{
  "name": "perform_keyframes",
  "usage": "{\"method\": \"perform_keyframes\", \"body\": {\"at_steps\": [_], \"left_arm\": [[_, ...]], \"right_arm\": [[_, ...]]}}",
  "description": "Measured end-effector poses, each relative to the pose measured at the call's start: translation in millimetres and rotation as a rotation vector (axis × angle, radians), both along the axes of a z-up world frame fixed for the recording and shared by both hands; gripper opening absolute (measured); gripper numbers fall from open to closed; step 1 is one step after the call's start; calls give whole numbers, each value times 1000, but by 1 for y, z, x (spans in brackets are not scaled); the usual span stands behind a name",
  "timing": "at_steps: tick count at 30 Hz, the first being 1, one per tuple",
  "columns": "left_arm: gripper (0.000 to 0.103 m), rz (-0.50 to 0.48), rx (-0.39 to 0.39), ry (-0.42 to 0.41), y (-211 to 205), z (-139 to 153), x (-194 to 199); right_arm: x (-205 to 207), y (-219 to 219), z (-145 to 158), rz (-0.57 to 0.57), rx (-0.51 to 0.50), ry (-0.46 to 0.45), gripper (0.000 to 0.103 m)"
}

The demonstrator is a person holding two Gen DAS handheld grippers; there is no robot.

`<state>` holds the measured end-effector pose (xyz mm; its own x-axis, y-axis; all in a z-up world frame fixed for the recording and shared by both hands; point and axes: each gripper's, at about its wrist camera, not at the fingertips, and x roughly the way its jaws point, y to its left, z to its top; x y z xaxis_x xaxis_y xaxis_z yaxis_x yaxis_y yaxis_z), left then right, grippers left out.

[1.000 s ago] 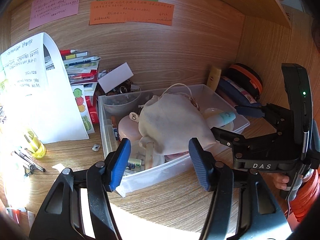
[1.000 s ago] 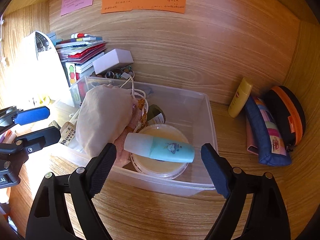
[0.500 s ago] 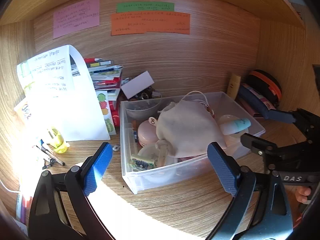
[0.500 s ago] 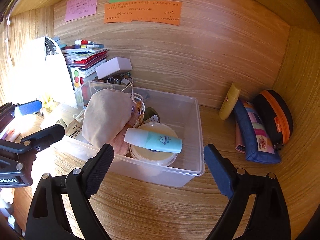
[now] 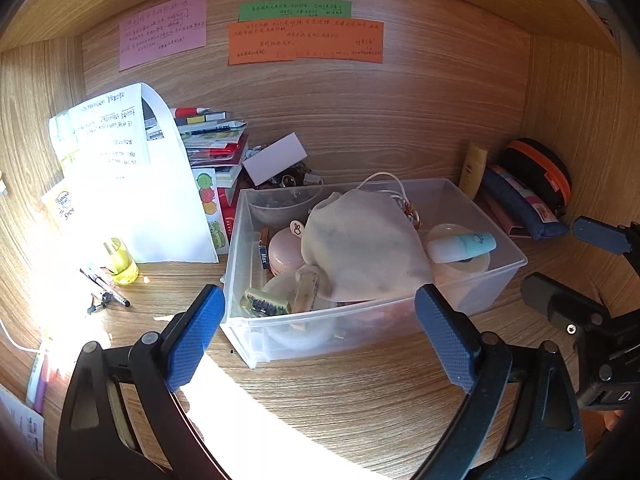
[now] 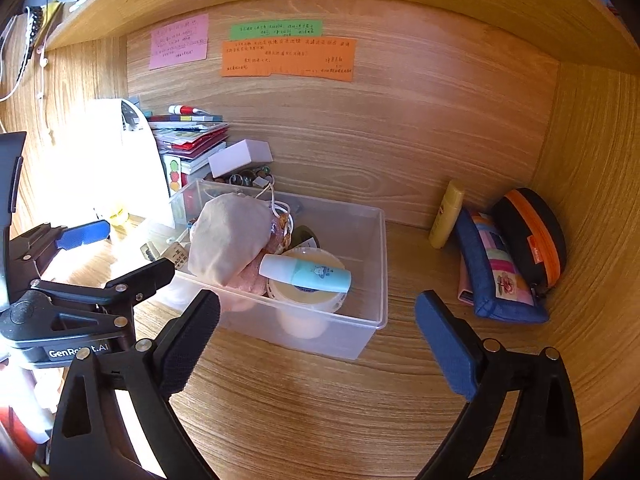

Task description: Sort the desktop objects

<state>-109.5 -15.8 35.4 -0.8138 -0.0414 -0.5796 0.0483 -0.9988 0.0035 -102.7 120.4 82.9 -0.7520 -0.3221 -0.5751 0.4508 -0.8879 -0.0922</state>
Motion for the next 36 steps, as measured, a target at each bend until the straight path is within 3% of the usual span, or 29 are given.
{"method": "perform_keyframes", "body": {"at_steps": [36], "left_arm": [[97,-27,12,-6,-4,-6,4]], "right_arm": [[-3,0,-11,-20,-13,-71,99]]}}
